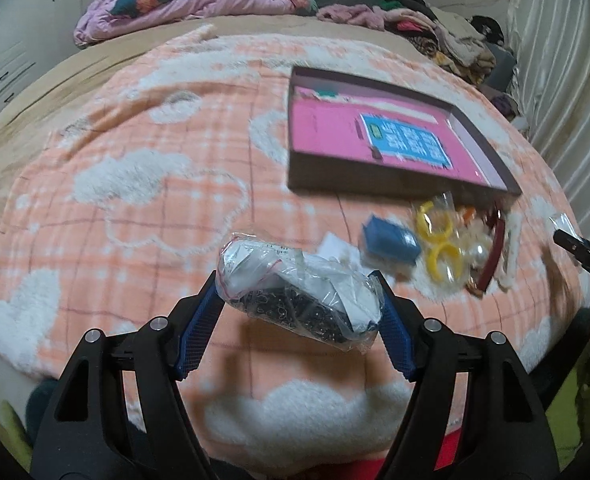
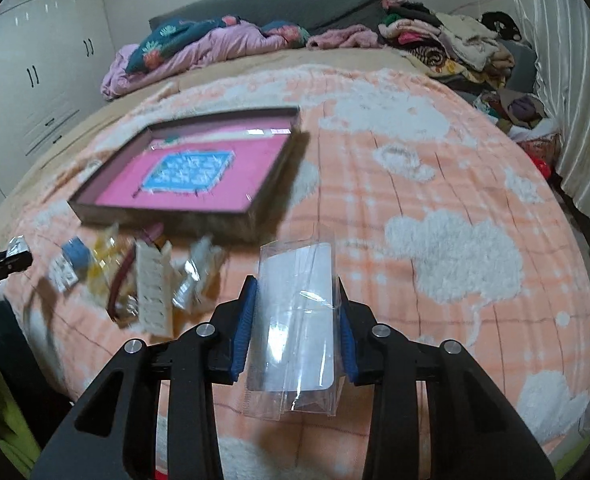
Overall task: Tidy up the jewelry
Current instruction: 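Carry the bead bag and clear packet into the box and release both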
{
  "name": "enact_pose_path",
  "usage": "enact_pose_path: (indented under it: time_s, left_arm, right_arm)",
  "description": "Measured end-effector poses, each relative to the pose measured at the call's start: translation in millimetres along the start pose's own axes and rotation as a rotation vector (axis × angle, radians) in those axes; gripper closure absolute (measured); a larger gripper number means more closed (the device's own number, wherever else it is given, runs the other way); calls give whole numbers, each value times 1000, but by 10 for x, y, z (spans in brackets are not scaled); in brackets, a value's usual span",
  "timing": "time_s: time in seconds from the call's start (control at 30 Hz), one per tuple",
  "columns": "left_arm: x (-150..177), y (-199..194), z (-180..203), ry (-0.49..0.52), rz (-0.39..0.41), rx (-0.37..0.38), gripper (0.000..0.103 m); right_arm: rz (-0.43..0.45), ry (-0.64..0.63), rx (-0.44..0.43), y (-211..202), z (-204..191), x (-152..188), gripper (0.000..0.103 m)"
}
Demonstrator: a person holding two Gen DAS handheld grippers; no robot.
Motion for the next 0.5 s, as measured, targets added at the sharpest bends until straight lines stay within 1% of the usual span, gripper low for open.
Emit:
enact_pose_path:
  time_s: [0.07, 0.2, 0.5]
  left_arm:
    - [-77, -9, -30, -3, 15, -7, 39]
    - [-277, -19, -51, -22, 42, 1, 39]
    - [-675, 44, 70, -38, 79, 29, 39]
  right_arm:
    - [14, -9, -14, -5, -55, -83, 68]
    - [49, -35, -38, 7, -196, -292, 68]
    - [109, -76, -122, 111, -559, -695, 68]
Point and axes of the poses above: each gripper's, at about its wrist camera, not at the fingertips, and y roughly the way its jaws point, z to its right, x to its underside, the point moved 5 cm from there along y, roughly the way its jaws point, and after that the axes turned 15 degrees about -x, right-handed, at the moved point
